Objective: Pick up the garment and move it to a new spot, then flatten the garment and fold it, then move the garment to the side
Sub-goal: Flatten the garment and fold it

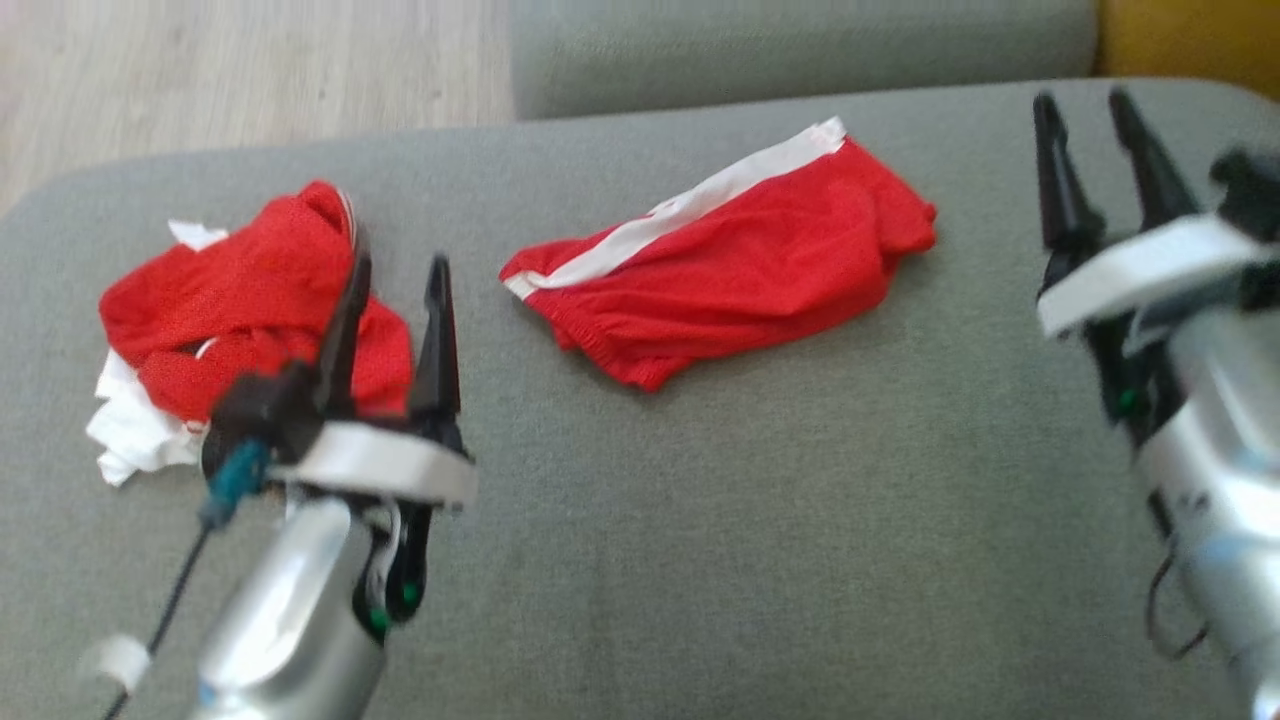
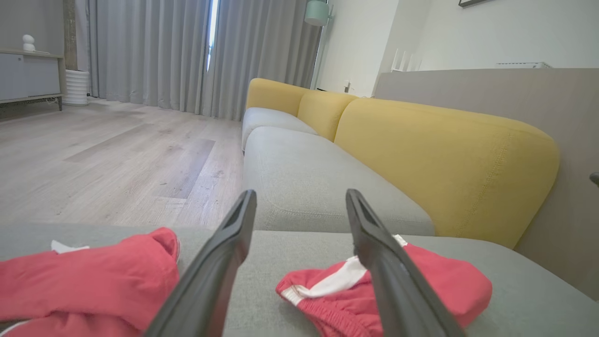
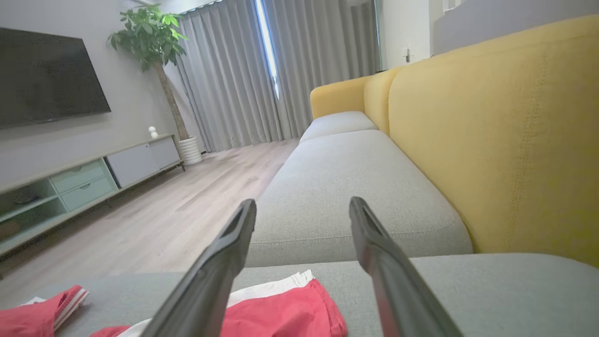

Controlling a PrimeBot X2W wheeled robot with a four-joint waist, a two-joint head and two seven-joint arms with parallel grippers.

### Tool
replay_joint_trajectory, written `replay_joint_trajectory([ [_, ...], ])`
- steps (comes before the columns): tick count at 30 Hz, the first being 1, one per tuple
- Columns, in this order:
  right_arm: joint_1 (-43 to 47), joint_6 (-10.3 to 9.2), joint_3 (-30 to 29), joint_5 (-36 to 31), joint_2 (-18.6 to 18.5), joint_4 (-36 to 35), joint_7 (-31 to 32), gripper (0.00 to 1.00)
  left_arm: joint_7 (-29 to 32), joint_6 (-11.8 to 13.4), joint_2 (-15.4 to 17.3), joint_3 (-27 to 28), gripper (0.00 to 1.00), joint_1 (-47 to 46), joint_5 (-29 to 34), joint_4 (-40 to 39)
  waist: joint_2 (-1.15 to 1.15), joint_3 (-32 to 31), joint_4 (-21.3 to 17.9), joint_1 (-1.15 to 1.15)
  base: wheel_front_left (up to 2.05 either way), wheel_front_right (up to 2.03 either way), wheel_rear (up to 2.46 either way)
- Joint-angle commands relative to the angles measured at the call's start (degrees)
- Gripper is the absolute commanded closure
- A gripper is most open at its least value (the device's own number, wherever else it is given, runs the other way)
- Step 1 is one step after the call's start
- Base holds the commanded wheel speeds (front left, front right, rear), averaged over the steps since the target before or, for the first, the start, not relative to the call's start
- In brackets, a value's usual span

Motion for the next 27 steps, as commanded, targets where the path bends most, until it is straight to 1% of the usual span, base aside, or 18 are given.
replay_joint_trajectory([
  [1,3.49,-0.05,-3.11,-2.22,2.10,-3.46,-0.35,0.00,-0.45,-0.07,1.40,3.01,0.00,0.37,1.72,-2.81,0.00,-1.88,-0.89,0.02,0.00,0.00,0.00],
  [6,13.54,-0.05,-10.44,-8.74,7.86,-8.55,-0.35,0.00,-0.45,-0.35,0.21,4.55,0.00,7.20,5.30,-4.06,0.00,-3.60,-1.60,0.02,0.00,0.00,0.00],
  [8,17.07,-0.05,-12.13,-11.07,9.93,-9.98,-0.35,0.00,-0.45,-0.48,-0.51,5.38,0.00,9.65,6.47,-4.28,0.00,-4.04,-1.86,0.02,0.00,0.00,0.00],
  [9,17.07,-0.05,-12.13,-11.07,9.93,-9.98,-0.35,0.00,-0.45,-0.48,-0.51,5.38,0.00,9.65,6.47,-4.28,0.00,-4.04,-1.86,0.02,0.00,0.00,0.00],
  [10,18.58,-0.05,-12.80,-12.33,10.71,-10.64,-0.35,0.00,-0.45,-0.50,-0.92,5.97,0.00,10.83,6.98,-4.36,0.00,-4.25,-1.97,0.02,0.00,0.00,0.00],
  [13,23.09,-0.05,-15.21,-16.20,13.40,-12.50,-0.35,0.00,-0.45,-1.37,-2.85,8.35,0.00,14.74,8.68,-4.89,0.00,-4.53,-2.24,0.02,0.00,0.00,0.00],
  [18,25.42,-0.05,-16.86,-18.70,15.24,-14.06,-0.23,0.00,-0.45,-2.81,-4.85,11.15,0.00,16.62,10.72,-5.29,0.00,-4.30,-2.13,0.02,0.00,0.00,0.00],
  [20,25.59,-0.05,-17.33,-19.46,15.86,-15.02,0.52,0.00,-0.45,-3.84,-5.50,12.05,0.00,16.59,11.89,-5.15,0.00,-3.66,-1.94,0.02,0.00,0.00,0.00],
  [25,24.04,-0.05,-18.91,-20.61,16.38,-16.61,1.78,0.00,-0.46,-5.29,-6.62,12.81,0.00,15.08,13.51,-4.79,0.00,-0.93,-0.94,0.02,0.00,0.00,0.00],
  [27,22.55,-0.05,-20.73,-19.95,16.60,-16.62,2.97,0.00,-0.46,-5.90,-7.08,12.87,0.00,14.29,14.03,-4.39,0.00,0.52,-0.28,0.02,0.00,0.00,0.00],
])
